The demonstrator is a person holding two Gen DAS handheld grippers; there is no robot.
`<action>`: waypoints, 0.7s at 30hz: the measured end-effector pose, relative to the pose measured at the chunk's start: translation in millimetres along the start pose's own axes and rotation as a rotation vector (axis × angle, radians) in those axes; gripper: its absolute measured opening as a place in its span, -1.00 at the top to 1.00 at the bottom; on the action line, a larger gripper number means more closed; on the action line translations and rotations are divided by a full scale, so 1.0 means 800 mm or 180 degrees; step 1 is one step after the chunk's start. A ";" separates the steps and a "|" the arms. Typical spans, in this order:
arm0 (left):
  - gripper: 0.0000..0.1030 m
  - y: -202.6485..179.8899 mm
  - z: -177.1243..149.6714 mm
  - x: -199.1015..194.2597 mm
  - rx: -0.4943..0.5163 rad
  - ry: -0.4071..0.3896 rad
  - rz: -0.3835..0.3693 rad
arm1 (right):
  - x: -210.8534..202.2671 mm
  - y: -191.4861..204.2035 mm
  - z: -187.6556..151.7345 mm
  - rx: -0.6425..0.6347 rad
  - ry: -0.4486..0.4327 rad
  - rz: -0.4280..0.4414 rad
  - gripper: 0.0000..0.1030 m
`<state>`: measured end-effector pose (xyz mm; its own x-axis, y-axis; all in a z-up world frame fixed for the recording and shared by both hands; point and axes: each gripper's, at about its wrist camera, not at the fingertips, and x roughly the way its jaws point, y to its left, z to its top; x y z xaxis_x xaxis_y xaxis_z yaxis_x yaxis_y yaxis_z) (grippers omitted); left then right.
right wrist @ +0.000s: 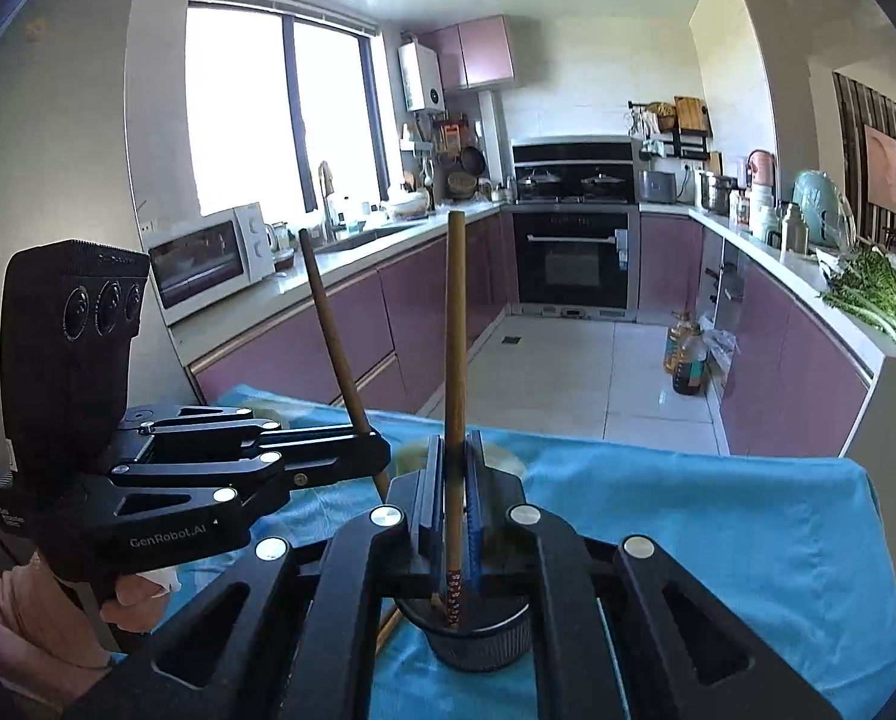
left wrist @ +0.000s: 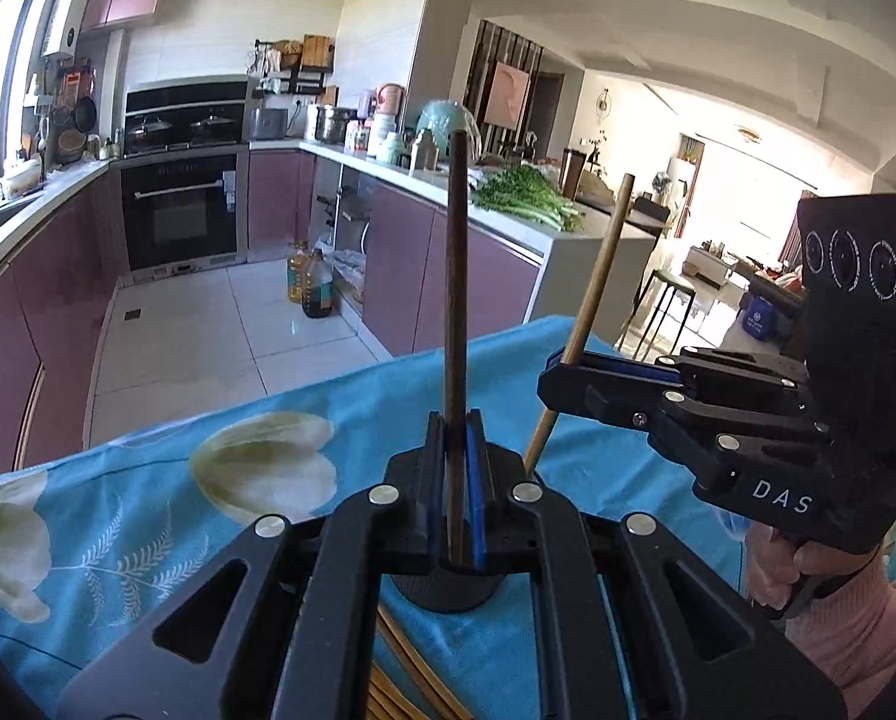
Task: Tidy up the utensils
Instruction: 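Lower the left gripper's chopstick into the black mesh holder and open while the right gripper does likewise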
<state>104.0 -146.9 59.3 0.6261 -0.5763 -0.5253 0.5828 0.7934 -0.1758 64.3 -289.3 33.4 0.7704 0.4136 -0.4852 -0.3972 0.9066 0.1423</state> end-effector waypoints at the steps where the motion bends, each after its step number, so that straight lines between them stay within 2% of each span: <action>1: 0.86 -0.001 -0.004 0.006 -0.0001 0.0055 0.0002 | 0.006 -0.001 -0.002 0.0015 0.0066 0.0002 0.89; 5: 0.85 0.020 -0.021 0.041 0.0018 0.0175 0.0023 | 0.034 -0.004 -0.006 0.0096 0.0312 0.0027 0.89; 7: 0.85 0.024 -0.020 0.050 0.0001 0.0214 -0.0003 | 0.043 -0.006 -0.007 0.0163 0.0334 -0.0005 0.89; 11: 0.78 0.049 -0.017 0.059 0.0009 0.0191 0.0107 | 0.056 -0.015 -0.006 0.0334 0.0341 0.0003 0.84; 14: 0.64 0.056 -0.017 0.053 -0.0007 0.0139 0.0131 | 0.061 -0.014 -0.010 0.0396 0.0323 -0.0029 0.82; 15: 0.60 0.058 -0.018 0.049 -0.0015 0.0109 0.0162 | 0.062 -0.015 -0.009 0.0407 0.0317 -0.0015 0.70; 17: 0.60 0.062 -0.020 0.038 -0.0040 0.0047 0.0203 | 0.059 -0.011 -0.010 0.0405 0.0277 -0.0038 0.60; 21: 0.51 0.076 -0.028 0.005 -0.0078 -0.0095 0.0364 | 0.041 -0.008 -0.012 0.0399 0.0153 -0.0081 0.58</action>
<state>129.9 -96.5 27.8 0.7031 -0.4869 -0.5183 0.4939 0.8587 -0.1367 87.4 -282.6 7.9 0.7535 0.3888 -0.5303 -0.3101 0.9213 0.2347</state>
